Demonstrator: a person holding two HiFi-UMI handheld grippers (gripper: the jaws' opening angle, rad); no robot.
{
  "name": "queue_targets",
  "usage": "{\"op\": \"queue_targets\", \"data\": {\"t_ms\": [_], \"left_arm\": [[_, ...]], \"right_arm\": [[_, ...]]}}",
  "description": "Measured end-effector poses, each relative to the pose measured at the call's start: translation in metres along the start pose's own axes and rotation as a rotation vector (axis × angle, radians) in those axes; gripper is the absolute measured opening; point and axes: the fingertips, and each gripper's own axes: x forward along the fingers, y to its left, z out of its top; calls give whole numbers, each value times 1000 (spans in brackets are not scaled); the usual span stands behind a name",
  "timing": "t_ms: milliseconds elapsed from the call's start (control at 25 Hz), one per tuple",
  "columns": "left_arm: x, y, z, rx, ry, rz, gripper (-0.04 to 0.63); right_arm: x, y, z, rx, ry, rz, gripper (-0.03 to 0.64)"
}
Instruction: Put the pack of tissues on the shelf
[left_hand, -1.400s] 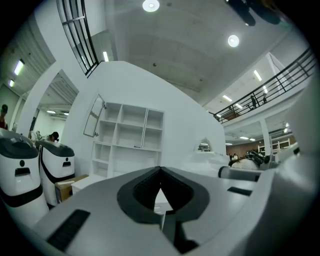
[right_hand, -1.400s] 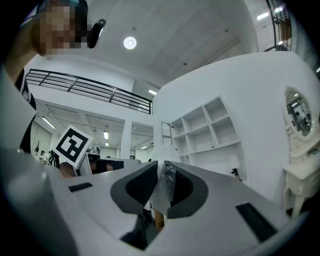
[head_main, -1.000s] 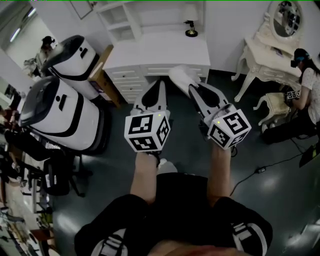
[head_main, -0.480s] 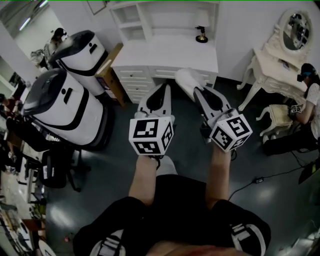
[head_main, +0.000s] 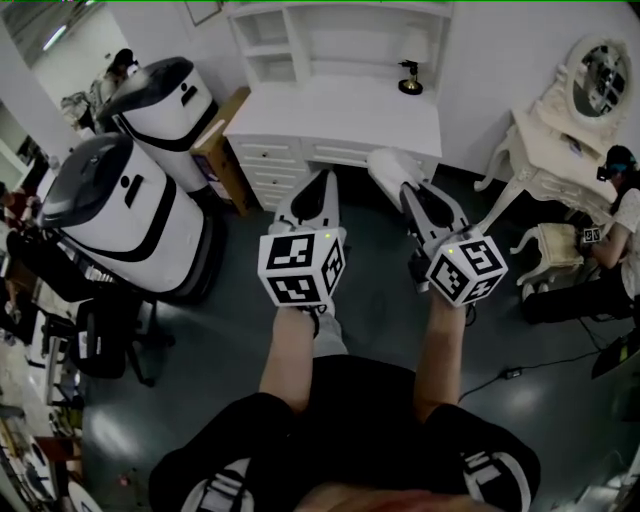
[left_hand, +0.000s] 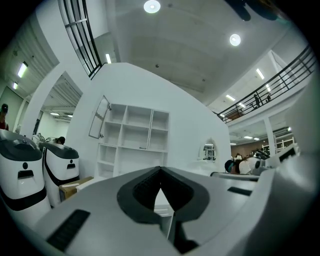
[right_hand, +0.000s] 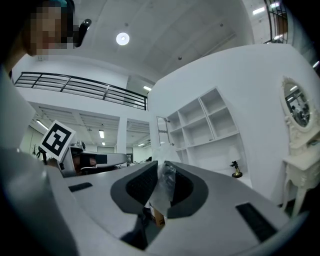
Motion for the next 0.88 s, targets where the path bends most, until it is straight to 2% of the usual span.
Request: {"op": "queue_targets", "data": {"t_ms": [200, 320, 440, 560, 640, 760, 880], "left_arm": [[21, 9, 2, -1, -4, -20, 11], [33, 15, 3, 7, -6, -23, 9], [52, 31, -12, 67, 28, -13, 11], [70, 67, -35, 144, 99, 71, 11], [85, 85, -39, 113, 101, 87, 11], [114, 98, -36, 35, 76, 48, 11], [139, 119, -37, 8, 66, 59, 11]], "right_arm": [[18, -11, 13, -12, -36, -7, 55], [31, -20, 5, 9, -32, -6, 55], [54, -33, -7, 20, -16, -14, 55], [76, -38, -17, 23, -14, -2, 55], [90, -46, -24, 30, -6, 3, 55], [120, -64, -33, 27, 26, -6, 55], [154, -71, -39, 15, 56, 10, 55]]}}
